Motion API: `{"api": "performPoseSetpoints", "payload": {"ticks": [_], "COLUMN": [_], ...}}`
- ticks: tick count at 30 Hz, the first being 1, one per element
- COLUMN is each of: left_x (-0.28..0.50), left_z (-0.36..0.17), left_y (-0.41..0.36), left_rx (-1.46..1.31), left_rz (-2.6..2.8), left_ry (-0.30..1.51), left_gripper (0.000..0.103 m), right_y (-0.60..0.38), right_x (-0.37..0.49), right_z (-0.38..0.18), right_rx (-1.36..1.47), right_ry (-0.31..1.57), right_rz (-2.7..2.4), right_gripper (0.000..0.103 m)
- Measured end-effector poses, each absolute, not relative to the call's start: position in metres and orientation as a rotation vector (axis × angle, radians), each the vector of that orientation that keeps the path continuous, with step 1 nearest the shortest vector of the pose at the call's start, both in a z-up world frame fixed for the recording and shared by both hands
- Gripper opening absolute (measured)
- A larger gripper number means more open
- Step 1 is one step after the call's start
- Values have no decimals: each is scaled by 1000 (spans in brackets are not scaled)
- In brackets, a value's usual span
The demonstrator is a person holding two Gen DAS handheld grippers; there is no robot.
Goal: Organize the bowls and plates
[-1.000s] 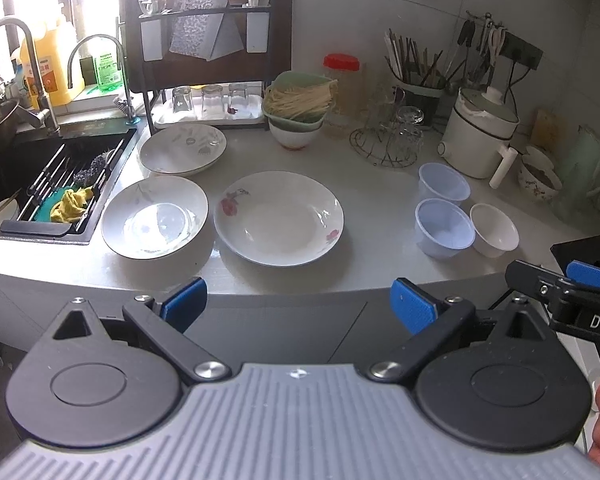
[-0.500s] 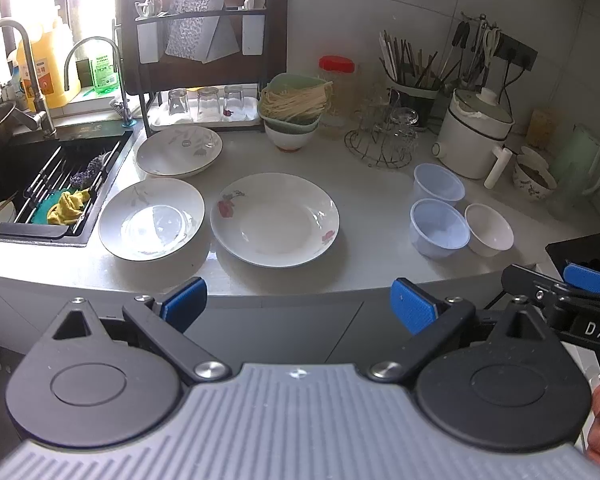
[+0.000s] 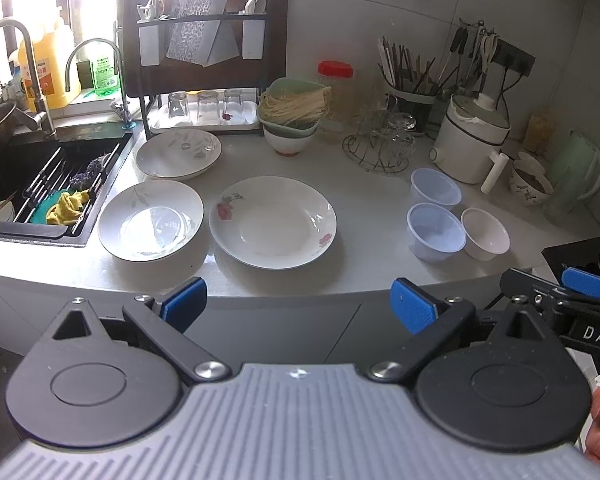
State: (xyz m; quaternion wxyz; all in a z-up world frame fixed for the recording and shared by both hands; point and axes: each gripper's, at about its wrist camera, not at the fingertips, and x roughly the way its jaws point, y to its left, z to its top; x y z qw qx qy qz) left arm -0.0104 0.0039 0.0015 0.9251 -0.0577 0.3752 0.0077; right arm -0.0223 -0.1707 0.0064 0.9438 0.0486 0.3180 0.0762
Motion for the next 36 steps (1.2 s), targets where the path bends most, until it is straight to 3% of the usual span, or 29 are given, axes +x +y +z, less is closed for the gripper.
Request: {"api": "performPoseSetpoints", "payload": {"ticks": [36], "left_x": [3], "left_z": [-2], "left_y": [17], "left_rx": [-140], "left_rz": [58], "left_ry": [763], "left_gripper": [100], "right_y": [-171], "right_x": [-18], "right_z": [2], "right_rx": [78], "right_ry": [659], "right_rz": [151], "right_gripper": [103]}}
